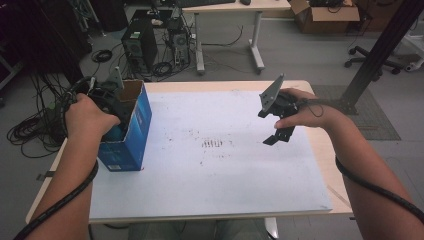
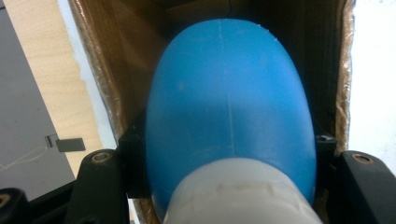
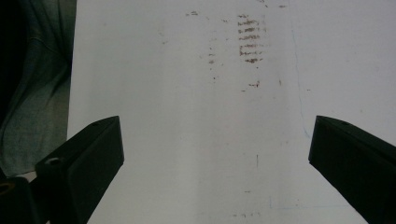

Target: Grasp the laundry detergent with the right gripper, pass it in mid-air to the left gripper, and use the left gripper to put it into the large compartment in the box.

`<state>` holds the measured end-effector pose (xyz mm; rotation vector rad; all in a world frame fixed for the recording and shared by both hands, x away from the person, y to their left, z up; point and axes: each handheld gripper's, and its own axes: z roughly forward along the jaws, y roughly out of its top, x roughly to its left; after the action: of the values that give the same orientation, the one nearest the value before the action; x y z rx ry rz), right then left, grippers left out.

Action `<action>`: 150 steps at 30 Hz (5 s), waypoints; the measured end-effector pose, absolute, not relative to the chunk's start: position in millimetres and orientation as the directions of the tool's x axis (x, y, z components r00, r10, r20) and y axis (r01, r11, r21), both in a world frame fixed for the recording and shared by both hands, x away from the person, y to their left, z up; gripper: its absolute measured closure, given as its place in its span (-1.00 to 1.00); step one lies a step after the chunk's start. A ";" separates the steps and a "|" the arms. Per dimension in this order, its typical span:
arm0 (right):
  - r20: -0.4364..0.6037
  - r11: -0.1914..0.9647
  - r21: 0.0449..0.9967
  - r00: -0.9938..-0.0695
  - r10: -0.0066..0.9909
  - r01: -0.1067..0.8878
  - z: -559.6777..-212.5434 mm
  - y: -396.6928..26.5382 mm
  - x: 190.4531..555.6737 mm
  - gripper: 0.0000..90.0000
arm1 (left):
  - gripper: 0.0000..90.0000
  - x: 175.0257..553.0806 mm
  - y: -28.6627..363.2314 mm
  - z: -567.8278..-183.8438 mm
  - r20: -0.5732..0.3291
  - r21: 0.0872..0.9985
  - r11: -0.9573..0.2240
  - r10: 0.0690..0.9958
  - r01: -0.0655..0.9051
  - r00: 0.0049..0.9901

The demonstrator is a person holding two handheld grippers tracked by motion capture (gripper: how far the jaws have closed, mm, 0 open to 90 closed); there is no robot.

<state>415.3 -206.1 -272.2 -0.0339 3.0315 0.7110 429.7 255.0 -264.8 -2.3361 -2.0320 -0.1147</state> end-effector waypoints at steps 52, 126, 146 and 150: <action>-0.024 0.905 0.424 -1.000 -0.005 -0.015 -273.4 -207.8 413.8 -0.93 | -0.24 430.6 261.3 -287.7 0.063 0.008 -0.165 0.984 0.986 0.164; -0.043 0.892 0.452 -0.999 -0.002 -0.021 -264.1 -209.2 408.3 -0.93 | -1.00 403.7 247.6 -204.0 0.138 0.064 -0.249 0.961 0.966 0.239; -0.055 0.893 0.450 -0.998 0.006 -0.019 -256.7 -214.4 406.5 -0.93 | -1.00 387.5 174.6 -162.8 0.069 0.032 -0.729 0.685 0.684 0.726; -0.056 0.895 0.445 -0.998 0.006 -0.019 -256.1 -215.4 404.5 -0.93 | -1.00 383.0 156.1 -163.1 0.031 0.024 -0.818 0.576 0.575 0.817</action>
<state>404.5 -215.4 -256.1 -0.0100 3.0040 0.7062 383.0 156.1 -163.1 -3.0077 -0.9529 -0.0580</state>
